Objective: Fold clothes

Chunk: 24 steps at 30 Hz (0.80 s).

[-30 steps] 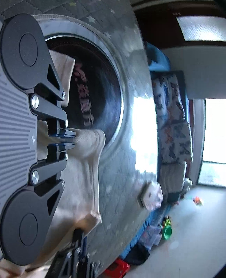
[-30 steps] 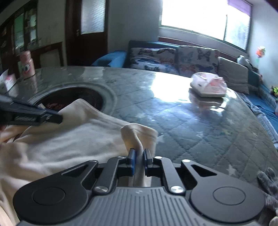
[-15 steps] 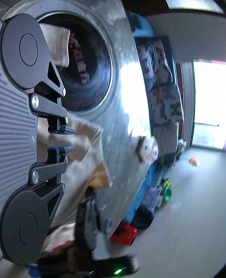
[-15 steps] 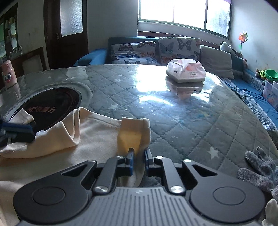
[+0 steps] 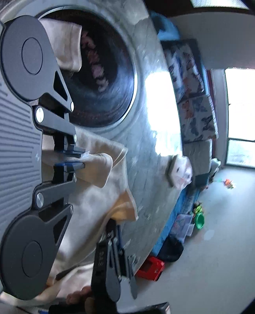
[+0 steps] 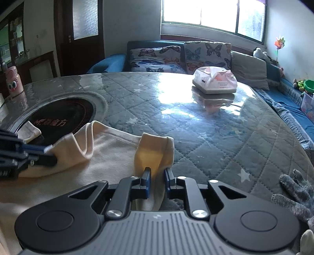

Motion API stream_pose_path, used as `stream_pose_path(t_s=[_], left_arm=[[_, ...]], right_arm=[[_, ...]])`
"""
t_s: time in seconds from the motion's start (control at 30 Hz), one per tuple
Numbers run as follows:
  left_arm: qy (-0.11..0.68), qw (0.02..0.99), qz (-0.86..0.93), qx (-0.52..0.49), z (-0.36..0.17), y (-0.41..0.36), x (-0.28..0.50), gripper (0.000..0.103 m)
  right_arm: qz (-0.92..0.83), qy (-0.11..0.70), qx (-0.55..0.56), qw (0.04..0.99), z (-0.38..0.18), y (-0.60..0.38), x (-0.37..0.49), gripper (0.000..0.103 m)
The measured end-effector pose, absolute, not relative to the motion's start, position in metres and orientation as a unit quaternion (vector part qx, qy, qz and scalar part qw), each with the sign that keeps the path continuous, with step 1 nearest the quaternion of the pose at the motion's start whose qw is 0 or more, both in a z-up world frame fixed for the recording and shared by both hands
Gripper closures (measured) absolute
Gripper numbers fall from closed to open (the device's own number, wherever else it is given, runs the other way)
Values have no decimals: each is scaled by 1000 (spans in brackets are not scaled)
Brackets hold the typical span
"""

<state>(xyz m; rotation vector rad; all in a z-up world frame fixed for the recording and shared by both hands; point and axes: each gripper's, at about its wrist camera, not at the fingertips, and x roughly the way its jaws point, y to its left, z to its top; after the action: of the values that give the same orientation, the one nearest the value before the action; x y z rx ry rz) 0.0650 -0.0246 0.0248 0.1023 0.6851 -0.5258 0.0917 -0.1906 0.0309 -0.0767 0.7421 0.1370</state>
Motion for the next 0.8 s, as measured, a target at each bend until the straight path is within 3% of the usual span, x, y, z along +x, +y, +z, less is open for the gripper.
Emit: stream_pose_path(t_s=[0.13,0.8], left_arm=[[316,925,-210,33,34,-5,74,97],[336,941,-39,-17,22,90,139,98]], right_arm=[[72,360,-47,929,33,-188,99,96],[102,352,-109,924,29,-134,208,99]])
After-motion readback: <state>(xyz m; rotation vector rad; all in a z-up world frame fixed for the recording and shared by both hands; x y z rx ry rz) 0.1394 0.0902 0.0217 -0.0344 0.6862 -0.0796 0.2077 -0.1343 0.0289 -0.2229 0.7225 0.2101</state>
